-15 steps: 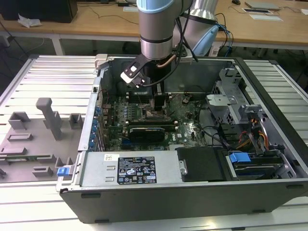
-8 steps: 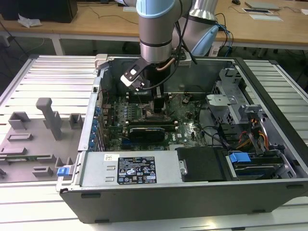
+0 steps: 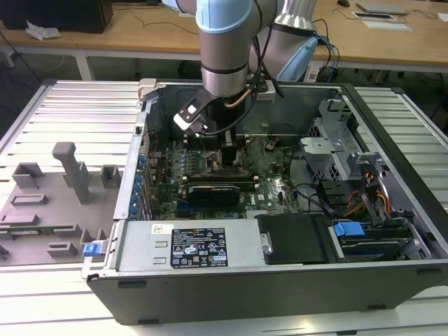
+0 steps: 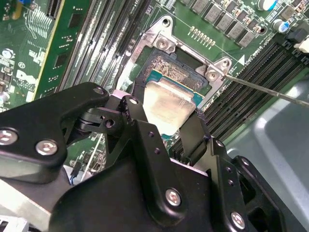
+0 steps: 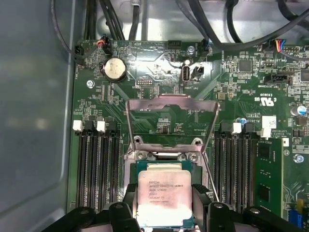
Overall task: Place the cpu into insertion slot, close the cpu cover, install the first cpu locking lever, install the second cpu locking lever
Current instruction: 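Place the cpu into insertion slot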
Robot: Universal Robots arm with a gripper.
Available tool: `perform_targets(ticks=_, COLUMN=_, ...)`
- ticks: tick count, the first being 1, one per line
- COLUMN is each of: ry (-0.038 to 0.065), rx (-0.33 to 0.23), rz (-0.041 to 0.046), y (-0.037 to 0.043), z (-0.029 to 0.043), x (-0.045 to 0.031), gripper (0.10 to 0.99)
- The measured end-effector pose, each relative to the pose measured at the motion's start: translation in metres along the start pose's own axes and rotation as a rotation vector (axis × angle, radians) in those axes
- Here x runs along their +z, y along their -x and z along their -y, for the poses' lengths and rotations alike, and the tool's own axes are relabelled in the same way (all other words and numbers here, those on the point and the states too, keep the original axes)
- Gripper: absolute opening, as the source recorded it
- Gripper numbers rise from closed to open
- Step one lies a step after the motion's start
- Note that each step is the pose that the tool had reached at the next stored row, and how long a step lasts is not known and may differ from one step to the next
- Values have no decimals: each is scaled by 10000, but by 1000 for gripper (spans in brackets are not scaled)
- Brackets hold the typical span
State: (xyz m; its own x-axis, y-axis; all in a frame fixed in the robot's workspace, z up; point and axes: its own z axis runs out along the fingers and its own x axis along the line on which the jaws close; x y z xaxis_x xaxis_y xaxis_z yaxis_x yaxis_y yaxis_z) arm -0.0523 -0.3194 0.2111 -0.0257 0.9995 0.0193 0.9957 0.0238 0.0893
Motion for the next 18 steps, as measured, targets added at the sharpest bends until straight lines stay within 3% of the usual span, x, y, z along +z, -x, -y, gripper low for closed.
perform_targets(ticks=7, ry=0, rx=65, rz=6, y=-14, z=65, x=55, gripper=541)
perform_targets(ticks=11, ry=4, rx=228, rz=20, y=-15, z=72, x=101, gripper=541)
perform_targets(ticks=18, ry=8, rx=337, rz=29, y=-16, z=73, x=113, gripper=541)
